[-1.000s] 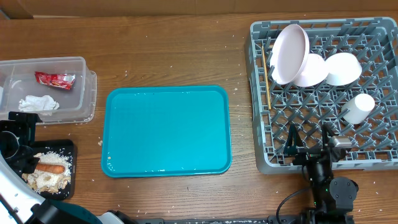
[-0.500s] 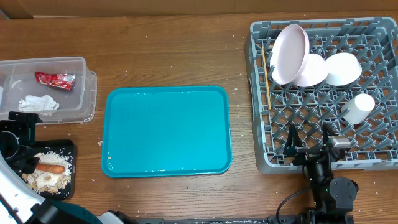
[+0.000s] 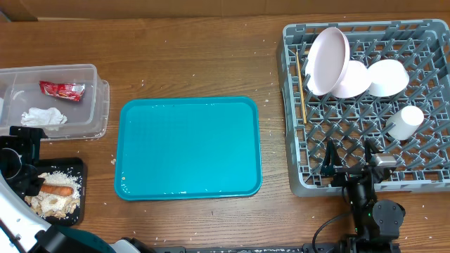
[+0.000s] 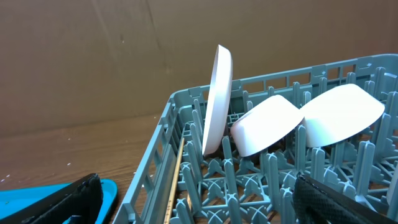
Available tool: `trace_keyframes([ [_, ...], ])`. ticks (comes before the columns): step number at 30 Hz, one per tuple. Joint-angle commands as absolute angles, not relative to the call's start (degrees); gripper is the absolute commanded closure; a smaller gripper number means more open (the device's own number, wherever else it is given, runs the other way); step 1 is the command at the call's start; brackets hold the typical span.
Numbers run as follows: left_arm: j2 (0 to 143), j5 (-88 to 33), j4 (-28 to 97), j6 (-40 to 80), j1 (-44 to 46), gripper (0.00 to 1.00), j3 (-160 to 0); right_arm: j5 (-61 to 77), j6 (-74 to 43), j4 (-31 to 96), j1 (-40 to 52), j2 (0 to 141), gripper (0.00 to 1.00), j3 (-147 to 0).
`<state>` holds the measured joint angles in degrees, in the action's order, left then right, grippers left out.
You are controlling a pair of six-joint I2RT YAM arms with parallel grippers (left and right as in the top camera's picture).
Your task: Sort waste into correct bins and load items into the dishwasher
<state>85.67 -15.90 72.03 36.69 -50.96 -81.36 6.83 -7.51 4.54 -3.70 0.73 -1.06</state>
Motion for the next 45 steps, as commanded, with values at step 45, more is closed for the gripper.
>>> trace_keyframes([
  [45,41.47,-16.99,14.28,14.92,-15.64,0.00,-23.99,6.48,-7.25,4.29,-3.88,0.16,0.00,-0.47],
])
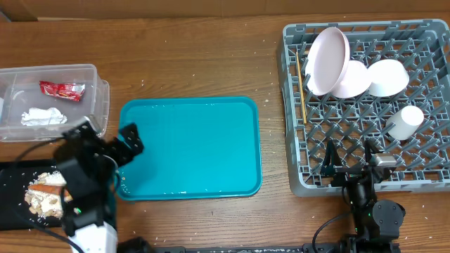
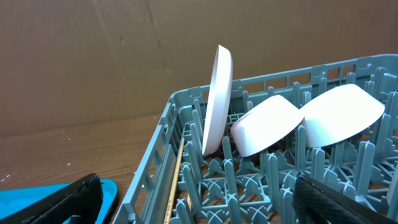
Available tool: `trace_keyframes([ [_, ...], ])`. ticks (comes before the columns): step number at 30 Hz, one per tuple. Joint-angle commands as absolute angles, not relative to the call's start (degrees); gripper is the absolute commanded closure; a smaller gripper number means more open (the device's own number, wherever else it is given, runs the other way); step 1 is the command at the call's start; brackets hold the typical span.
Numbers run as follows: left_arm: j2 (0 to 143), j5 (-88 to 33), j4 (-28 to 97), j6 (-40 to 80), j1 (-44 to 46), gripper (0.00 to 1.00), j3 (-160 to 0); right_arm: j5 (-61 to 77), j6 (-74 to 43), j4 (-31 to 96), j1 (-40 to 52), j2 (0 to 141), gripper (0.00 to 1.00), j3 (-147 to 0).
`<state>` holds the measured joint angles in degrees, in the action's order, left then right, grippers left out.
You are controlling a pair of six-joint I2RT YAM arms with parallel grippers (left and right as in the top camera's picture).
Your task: Sort waste into correct bins and load items into the dishwasher
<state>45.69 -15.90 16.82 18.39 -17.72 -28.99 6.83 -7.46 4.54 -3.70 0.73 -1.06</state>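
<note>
The grey dish rack [image 1: 302, 169] holds a white plate [image 1: 329, 60] on edge, two white bowls [image 1: 355, 79] [image 1: 388, 76], a white cup [image 1: 404, 121] and a wooden chopstick [image 1: 300, 84]. My right gripper [image 1: 348, 154] hangs open over the rack's front edge with nothing in it. Its wrist view shows the plate [image 2: 217, 99], both bowls [image 2: 267, 124] [image 2: 342, 115] and the chopstick [image 2: 177, 180] ahead of the spread fingers [image 2: 74, 199]. My left gripper [image 1: 105, 137] is open and empty between the clear bin [image 1: 98, 105] and the bare teal tray [image 1: 190, 147].
The clear bin holds a red wrapper [image 1: 62, 88] and crumpled white tissue [image 1: 42, 117]. A black bin [image 1: 14, 211] at the front left holds food scraps [image 1: 46, 193]. Crumbs lie on the wooden table. The tray's corner [image 2: 109, 190] shows in the right wrist view.
My left arm has moved right, from over the black bin at the table's far left to the teal tray's left edge. The right arm and the rack's contents are unchanged.
</note>
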Motion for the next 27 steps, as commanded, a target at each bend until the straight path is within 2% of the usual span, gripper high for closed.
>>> trace_keyframes([
  [1,39.57,-16.97,12.82,14.90,-15.31,0.00,-21.78,6.48,-7.25,4.29,-3.88,0.16,0.00,-0.47],
  [7,31.53,-16.97,9.98,14.92,-15.31,0.00,-13.65,6.48,-7.25,4.29,-3.88,0.16,0.00,-0.47],
  [15,28.23,-17.02,5.52,14.79,-15.33,0.00,-8.60,6.48,-7.25,4.29,-3.88,0.16,0.00,-0.47],
  [21,18.96,-17.85,1.37,15.44,-15.14,0.00,-1.28,6.48,-7.25,4.29,-3.88,0.16,0.00,-0.47],
  [27,12.82,-14.52,2.83,14.24,-10.70,0.00,-0.30,6.48,-7.25,4.29,-3.88,0.16,0.00,-0.47],
])
